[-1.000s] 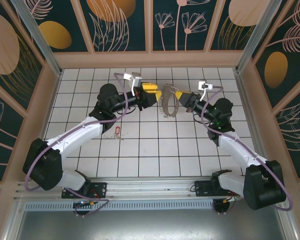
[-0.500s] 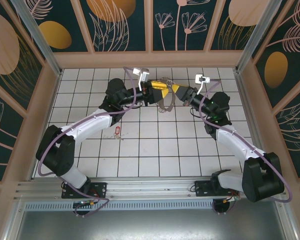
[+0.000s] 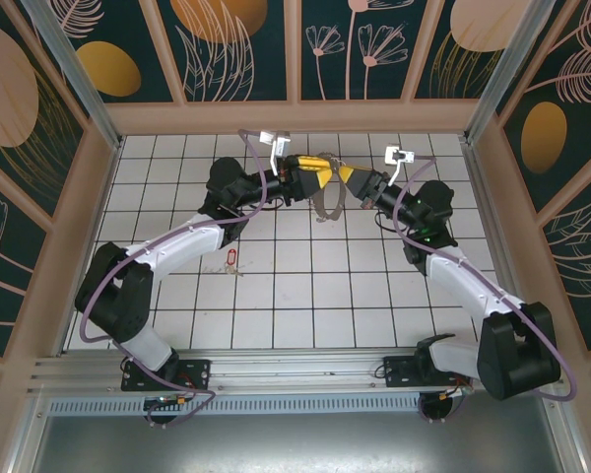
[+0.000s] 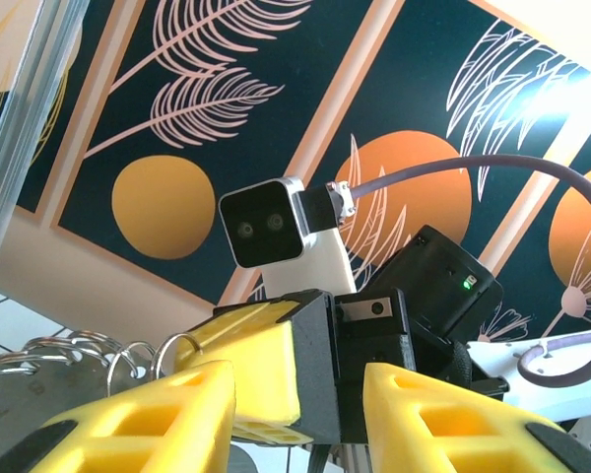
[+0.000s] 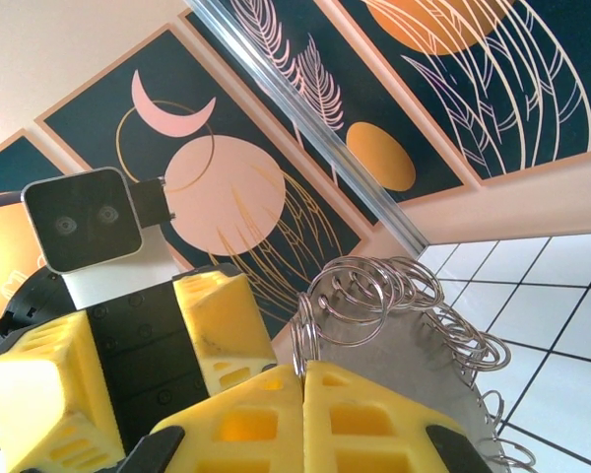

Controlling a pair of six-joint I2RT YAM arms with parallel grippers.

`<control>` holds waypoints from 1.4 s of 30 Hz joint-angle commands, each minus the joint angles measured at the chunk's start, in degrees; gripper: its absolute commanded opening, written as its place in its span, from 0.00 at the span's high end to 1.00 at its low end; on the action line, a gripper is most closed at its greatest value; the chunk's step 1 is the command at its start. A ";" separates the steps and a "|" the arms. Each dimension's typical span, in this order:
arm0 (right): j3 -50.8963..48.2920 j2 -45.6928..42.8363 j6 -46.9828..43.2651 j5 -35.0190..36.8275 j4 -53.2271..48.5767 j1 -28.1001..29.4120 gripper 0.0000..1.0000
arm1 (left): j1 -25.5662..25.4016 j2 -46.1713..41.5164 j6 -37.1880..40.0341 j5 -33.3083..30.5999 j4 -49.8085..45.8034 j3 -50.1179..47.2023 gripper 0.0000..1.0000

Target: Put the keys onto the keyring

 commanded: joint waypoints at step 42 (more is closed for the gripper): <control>3.00 -2.46 -2.67 -0.38 -1.92 3.06 1.00 | 0.35 4.36 2.79 -1.22 -3.30 3.85 0.61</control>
